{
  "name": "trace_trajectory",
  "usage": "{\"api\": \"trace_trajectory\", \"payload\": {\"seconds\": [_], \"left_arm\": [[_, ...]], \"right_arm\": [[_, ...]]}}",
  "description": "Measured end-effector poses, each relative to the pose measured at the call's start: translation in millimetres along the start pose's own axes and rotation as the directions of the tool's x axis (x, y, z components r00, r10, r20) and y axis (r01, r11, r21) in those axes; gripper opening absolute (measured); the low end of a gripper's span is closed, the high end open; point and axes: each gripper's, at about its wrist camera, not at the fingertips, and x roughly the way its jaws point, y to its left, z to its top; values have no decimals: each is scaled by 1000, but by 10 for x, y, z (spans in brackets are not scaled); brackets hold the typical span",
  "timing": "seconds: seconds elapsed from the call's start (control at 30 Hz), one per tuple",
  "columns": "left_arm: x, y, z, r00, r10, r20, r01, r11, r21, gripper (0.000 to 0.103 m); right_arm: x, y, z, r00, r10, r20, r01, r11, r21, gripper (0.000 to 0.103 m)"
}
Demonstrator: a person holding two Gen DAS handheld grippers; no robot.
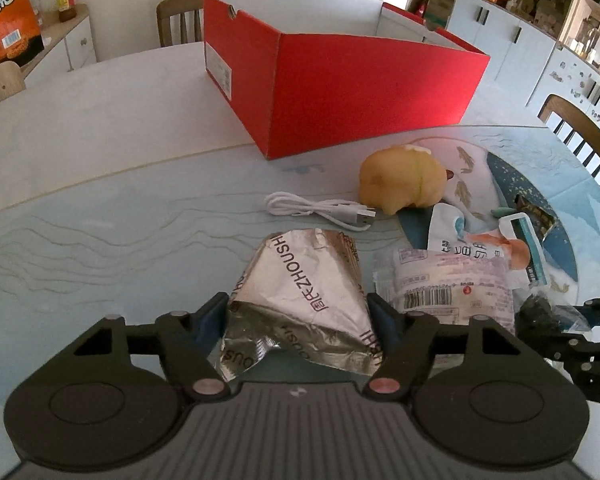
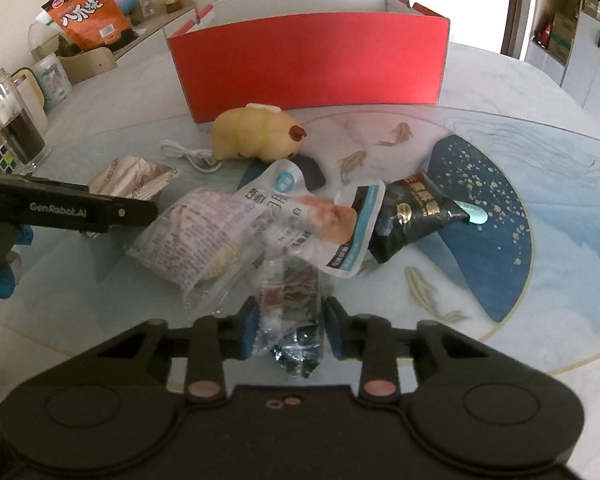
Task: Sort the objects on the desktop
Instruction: 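Grasp the silver foil bag with the left tool while the right tool grasps the clear plastic bag, then lift both held bags and carry them over the red box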
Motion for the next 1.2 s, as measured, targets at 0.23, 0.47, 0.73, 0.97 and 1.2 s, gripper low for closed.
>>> {"api": "trace_trajectory", "payload": {"seconds": [0.23,0.47,0.73,0.97,1.2], "left_arm": [[-28,22,-18,1000,14,3,-14,1000,-7,69],[-58,45,-33,1000,21,7,-21,1000,-15,68],[-89,50,-45,999,31,7,-31,999,-10,68],[-158,16,-36,1000,27,11,-27,1000,-11,68],[-280,-43,23,999,43,9,-43,999,-5,68]], "right_arm": [[-31,-8,15,1000,-4,3,4,1000,0,28],[-48,-2,47,1000,-4,8,4,1000,-5,27],[-55,16,55,1000,-8,12,8,1000,-7,27],[-101,4,73,1000,-10,23,10,1000,-3,27],[-227,-21,155,999,-2,49,3,1000,-16,27]]}}
